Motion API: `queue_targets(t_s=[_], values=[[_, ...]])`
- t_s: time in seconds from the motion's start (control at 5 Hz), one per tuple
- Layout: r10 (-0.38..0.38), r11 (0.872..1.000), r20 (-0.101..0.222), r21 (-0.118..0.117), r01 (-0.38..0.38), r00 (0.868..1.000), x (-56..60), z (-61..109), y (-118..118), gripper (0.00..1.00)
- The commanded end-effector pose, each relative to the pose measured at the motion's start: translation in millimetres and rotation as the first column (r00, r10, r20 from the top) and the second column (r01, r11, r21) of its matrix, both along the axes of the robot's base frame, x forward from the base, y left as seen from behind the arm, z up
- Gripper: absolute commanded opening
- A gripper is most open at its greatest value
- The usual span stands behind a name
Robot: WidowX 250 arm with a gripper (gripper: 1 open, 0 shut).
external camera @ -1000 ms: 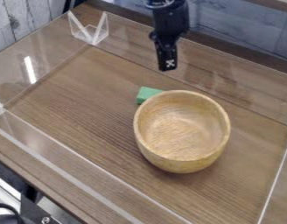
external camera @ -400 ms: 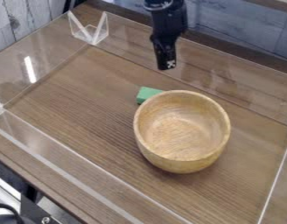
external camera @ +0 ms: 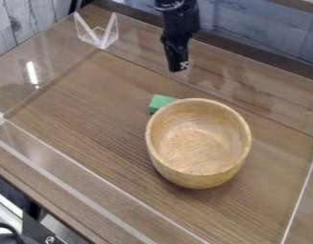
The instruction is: Move green object from inside the wooden bowl to the table next to it
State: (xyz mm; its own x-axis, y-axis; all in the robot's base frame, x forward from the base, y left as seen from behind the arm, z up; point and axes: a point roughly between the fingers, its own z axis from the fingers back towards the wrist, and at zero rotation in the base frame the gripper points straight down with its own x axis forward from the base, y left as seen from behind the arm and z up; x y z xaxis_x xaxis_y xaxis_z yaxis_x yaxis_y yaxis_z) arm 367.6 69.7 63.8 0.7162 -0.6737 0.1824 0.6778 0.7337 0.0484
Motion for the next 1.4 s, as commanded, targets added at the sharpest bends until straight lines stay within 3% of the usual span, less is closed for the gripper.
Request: queue_targets(t_s=[0.0, 0.2, 0.6, 1.2], values=[[-0.068, 0.998, 0.068, 0.014, 0.067, 0.995, 10.3, 11.3, -4, 0.0], [-0.143, 0.99, 0.073, 0.014, 0.143, 0.987, 5.6, 2.1, -12, 0.0], [-0.122, 0.992, 0.107, 0.024, 0.12, 0.987, -10.1, 26.1, -15, 0.0], [0.015, 1.0, 0.039, -0.013, -0.014, 0.999, -20.8, -12.2, 4, 0.0]])
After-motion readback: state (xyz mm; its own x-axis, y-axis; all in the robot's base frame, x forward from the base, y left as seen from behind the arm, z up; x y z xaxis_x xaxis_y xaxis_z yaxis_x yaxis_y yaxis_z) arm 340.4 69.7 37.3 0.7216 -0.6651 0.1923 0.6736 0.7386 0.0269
